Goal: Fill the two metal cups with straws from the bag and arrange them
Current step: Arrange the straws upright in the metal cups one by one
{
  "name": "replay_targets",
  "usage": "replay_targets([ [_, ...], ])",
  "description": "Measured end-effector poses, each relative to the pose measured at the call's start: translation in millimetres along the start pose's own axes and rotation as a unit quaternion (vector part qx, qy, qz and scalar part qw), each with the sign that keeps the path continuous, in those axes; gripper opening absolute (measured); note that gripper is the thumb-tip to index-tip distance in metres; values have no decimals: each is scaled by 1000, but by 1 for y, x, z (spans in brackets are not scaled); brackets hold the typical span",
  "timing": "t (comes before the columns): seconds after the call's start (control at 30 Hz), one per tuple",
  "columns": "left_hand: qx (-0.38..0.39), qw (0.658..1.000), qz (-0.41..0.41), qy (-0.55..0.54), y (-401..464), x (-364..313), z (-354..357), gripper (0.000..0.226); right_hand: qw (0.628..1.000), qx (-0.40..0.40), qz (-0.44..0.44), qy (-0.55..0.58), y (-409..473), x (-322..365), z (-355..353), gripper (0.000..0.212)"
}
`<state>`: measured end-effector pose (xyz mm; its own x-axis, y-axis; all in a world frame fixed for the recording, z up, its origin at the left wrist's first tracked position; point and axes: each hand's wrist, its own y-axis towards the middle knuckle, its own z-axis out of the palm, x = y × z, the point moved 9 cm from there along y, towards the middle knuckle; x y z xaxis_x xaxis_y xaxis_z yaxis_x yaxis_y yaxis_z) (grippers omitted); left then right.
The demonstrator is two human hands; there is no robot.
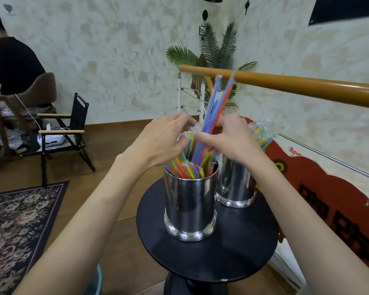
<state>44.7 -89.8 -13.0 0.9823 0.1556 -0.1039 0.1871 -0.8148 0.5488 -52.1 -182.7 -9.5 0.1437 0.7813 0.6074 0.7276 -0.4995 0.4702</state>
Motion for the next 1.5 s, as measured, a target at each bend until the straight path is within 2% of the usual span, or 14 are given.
replay_targets([
  [0.1, 3, 997, 3, -76, -3, -4, 1, 63, 996, 79, 8, -33, -4, -6, 25, 12],
  [0.2, -1, 992, 3, -126, -7, -9, 0, 75, 991, 106, -6, -81, -7, -6, 36, 18],
  [0.33, -21, 986, 0, -166, -8, -16, -4, 93, 993, 103, -16, -55, -12, 1, 38, 16],
  [0.4, -39, 984, 5, -176, -6, -18, -9, 96, 997, 62, -32, -26, -12, 6, 28, 10],
  [0.5, -53, 985, 16, -165, -3, -18, -13, 96, 998, 1, -57, -14, -10, 11, 10, 9],
  [0.7, -58, 992, 39, -102, -3, -22, -10, 93, 989, 91, -42, -107, -18, -5, 42, 25],
  [0.9, -46, 995, 63, -63, -1, -21, -3, 54, 985, 113, -15, -129, -13, -21, 53, 44],
  [1.07, -33, 991, 46, -121, -2, -12, 0, 30, 986, 146, -46, -66, -19, -18, 49, 32],
  [1.17, -10, 992, 46, -118, -8, -10, 10, 21, 989, 132, -62, -5, -20, -14, 29, 18],
  [1.23, 12, 991, 49, -124, -13, -8, 19, 22, 992, 104, -77, 5, -19, -13, 10, 20],
  [1.33, 53, 992, 57, -97, -14, -7, 29, 39, 990, 64, -102, -70, -15, -18, -16, 32],
  [1.5, 77, 992, 65, -80, -15, -7, 31, 50, 979, 117, -114, -123, -17, -33, -9, 55],
])
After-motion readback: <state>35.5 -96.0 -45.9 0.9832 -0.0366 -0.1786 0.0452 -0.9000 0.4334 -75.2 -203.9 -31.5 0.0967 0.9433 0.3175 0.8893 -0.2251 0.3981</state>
